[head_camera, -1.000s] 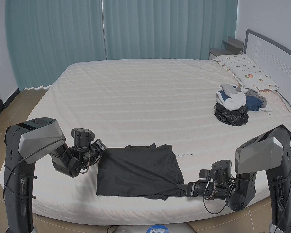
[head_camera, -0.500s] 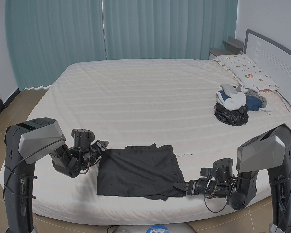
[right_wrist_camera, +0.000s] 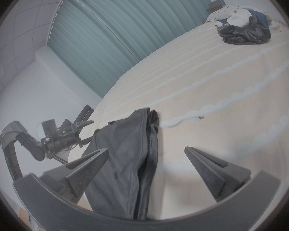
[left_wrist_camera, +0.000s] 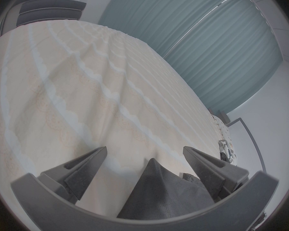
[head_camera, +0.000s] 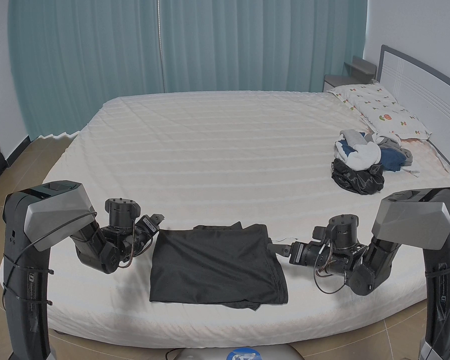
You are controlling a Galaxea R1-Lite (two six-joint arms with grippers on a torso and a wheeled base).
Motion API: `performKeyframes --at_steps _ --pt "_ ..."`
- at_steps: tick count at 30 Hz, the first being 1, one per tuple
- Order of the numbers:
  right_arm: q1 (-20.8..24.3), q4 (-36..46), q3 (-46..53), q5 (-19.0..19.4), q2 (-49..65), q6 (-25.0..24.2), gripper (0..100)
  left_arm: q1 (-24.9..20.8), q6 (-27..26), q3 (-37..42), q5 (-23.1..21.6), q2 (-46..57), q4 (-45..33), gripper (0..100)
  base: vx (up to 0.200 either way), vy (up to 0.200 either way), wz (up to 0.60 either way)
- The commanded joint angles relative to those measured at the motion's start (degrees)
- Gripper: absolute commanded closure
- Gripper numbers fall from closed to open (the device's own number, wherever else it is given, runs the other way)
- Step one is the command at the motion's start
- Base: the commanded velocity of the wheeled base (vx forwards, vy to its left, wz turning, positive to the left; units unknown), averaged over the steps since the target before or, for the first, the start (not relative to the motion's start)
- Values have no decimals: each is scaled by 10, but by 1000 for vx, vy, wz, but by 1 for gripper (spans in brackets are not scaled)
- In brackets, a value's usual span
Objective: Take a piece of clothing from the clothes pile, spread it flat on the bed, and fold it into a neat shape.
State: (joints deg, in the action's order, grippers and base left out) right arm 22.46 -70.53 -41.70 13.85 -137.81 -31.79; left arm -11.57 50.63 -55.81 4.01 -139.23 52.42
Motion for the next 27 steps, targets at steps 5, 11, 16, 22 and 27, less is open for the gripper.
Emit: performKeyframes --at_steps 5,11,16,22,27 --pt "2 136 -195 -30 -45 -5 0 5 3 10 -1 2 1 0 0 0 0" --pt "9 155 -246 -33 -82 -5 0 5 3 10 -1 0 1 0 0 0 0" --pt "14 157 -283 -34 -105 -5 0 5 3 9 -1 -1 1 0 0 0 0" --pt "19 177 -318 -35 -118 -5 100 5 3 9 -1 -1 1 0 0 0 0" --pt "23 185 -333 -43 -118 -5 100 5 3 9 -1 -1 1 0 0 0 0"
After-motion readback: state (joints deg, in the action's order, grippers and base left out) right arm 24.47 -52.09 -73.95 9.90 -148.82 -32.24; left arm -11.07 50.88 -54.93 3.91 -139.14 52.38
